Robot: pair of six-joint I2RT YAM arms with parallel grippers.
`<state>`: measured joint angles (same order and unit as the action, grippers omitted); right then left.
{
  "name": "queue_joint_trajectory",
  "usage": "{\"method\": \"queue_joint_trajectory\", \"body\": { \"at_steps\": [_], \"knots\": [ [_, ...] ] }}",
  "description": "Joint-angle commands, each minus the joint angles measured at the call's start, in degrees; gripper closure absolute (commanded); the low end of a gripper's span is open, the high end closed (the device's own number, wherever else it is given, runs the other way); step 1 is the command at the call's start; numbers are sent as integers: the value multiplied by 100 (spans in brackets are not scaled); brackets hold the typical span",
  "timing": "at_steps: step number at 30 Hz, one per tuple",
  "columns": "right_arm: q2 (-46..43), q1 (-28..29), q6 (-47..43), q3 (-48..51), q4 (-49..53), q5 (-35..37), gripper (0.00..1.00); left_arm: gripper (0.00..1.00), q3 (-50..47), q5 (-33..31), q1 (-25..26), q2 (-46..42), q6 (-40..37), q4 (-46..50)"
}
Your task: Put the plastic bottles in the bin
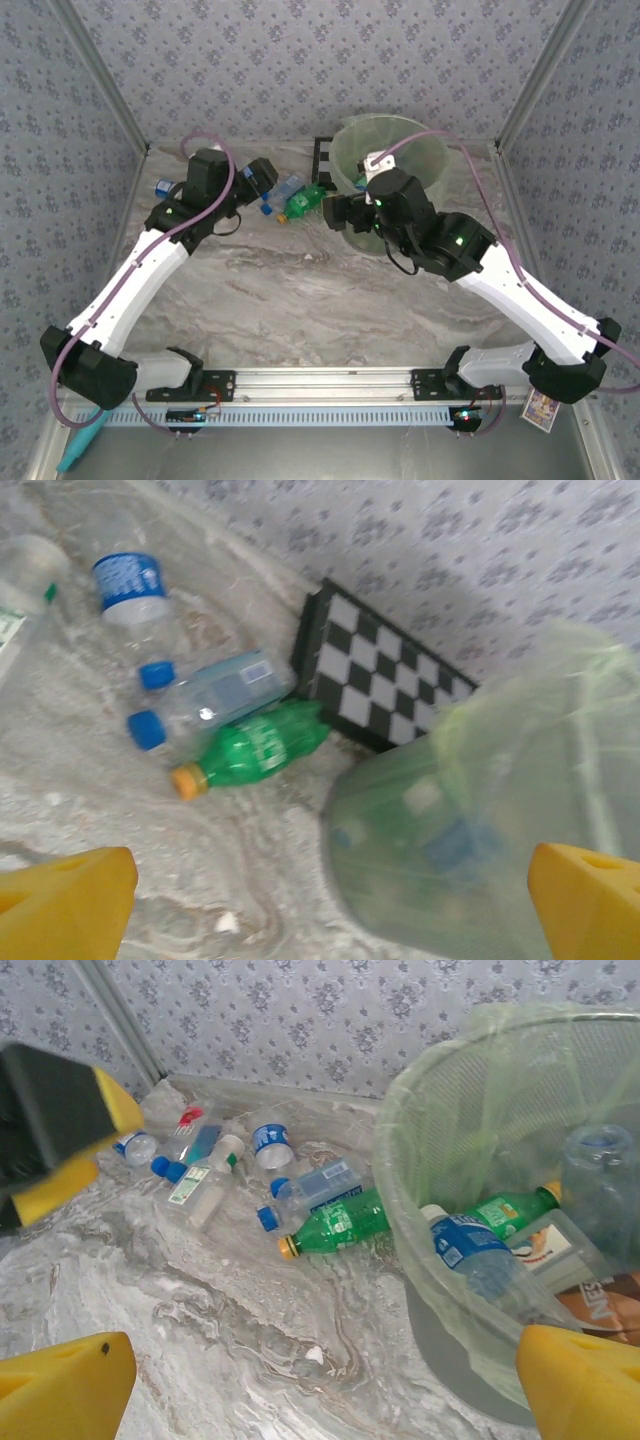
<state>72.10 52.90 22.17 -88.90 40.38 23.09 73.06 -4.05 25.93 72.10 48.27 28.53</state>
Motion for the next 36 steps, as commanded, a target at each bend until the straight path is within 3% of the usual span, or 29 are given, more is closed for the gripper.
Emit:
{"method": "queue_joint_trajectory", "body": {
  "at_steps": [1,9,14,29,36],
  "knots": [
    [140,108,-85,-300,-65,-20,0,0,-296,254,-356,-64,-441,124],
    [612,428,-335,-666,41,-130,1,0,-680,204,-1328,97,-989,180],
    [749,475,-393,-795,49,-78,0,2,-495,163,-1790,796,-1719,332],
    [435,412,-392,-540,168,298,0,9,1000,-674,-1846,3444,-2996,683],
    [157,370,-314,-339,225,472,0,12,1439,-547,-1839,4161,-3346,542]
  ]
}}
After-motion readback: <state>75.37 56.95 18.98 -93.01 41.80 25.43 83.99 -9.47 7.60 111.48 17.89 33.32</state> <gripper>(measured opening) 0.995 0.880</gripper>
